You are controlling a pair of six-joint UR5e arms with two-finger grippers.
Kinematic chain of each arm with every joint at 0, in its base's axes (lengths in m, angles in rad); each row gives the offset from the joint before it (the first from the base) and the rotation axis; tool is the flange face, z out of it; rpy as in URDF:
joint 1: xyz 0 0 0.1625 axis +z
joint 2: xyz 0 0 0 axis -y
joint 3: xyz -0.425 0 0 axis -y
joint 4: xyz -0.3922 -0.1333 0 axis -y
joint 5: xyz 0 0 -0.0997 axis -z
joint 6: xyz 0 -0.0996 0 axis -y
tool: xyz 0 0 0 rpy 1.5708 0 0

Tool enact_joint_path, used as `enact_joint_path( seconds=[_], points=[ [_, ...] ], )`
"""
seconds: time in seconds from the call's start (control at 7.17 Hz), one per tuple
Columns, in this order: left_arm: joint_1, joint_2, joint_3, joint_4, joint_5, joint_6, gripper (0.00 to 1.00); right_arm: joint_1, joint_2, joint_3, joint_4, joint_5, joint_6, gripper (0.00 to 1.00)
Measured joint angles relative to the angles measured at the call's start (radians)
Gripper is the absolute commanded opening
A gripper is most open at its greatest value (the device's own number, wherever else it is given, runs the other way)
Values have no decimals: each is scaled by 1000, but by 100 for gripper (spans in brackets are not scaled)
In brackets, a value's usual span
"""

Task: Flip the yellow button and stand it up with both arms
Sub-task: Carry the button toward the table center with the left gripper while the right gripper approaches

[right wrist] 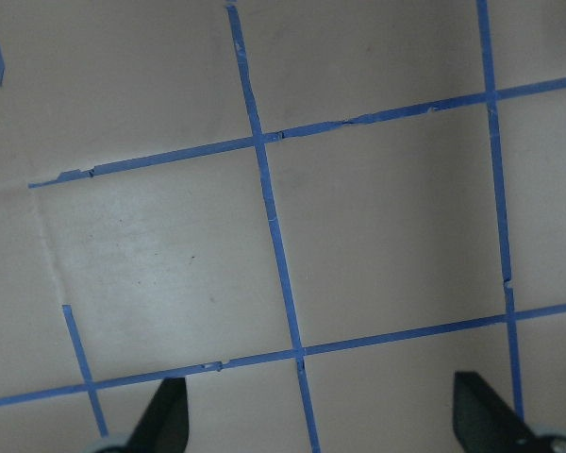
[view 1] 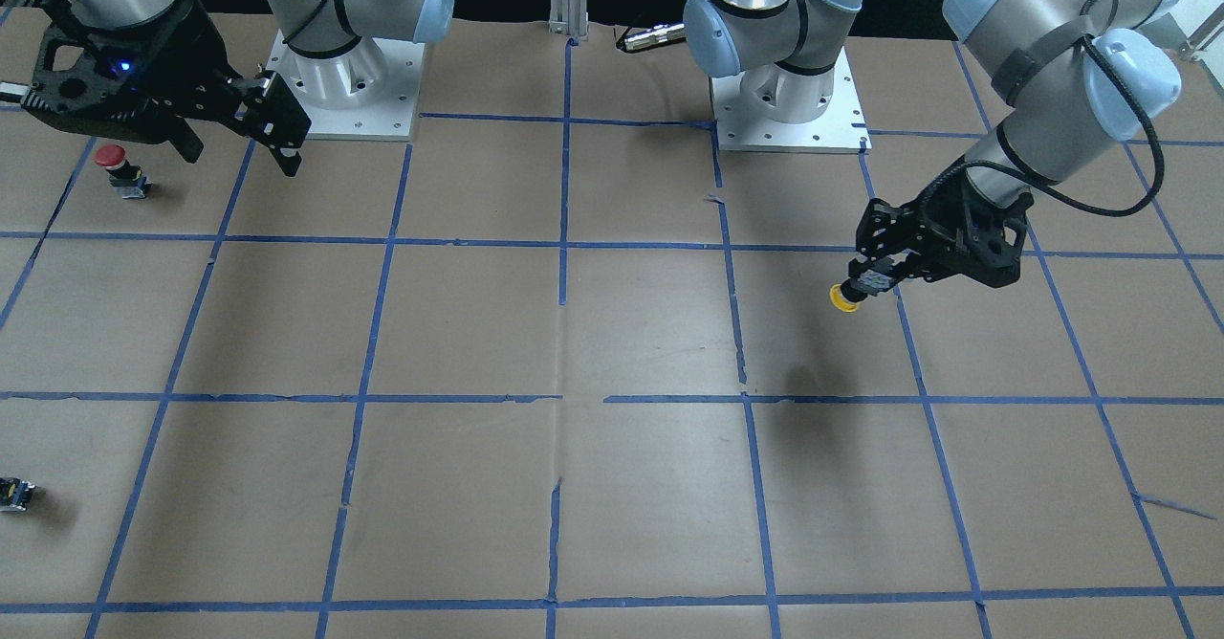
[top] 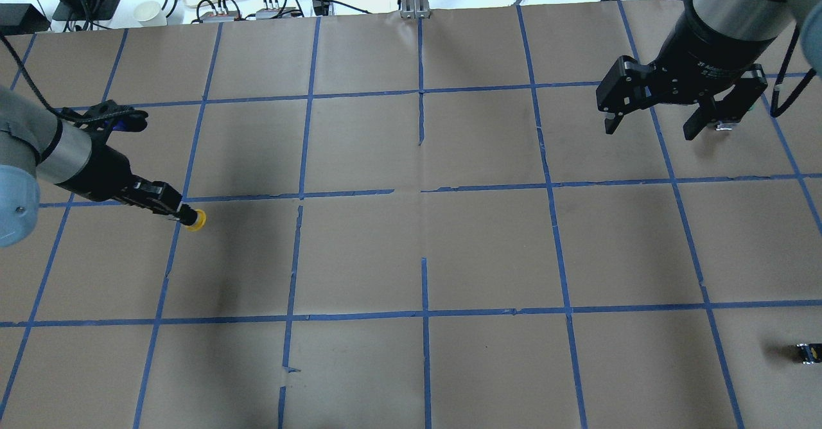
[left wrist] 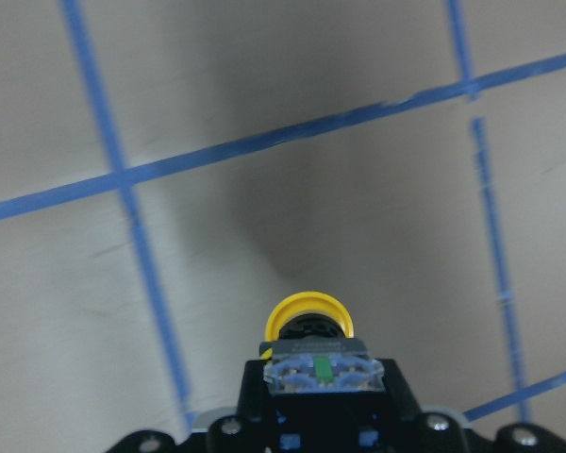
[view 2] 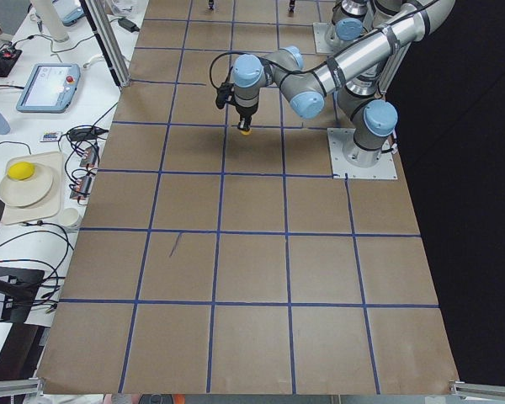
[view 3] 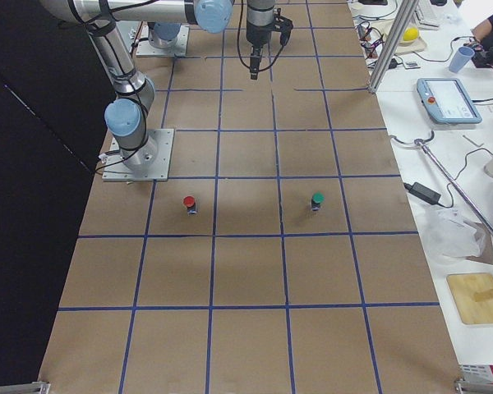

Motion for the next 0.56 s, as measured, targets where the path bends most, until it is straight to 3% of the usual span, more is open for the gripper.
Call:
enact_joint_path(
  seconds=[0.56],
  points=[
    [-180, 63, 1, -77, -558, -357, 1, -5, 5, -9, 7, 255, 497, 100]
  ],
)
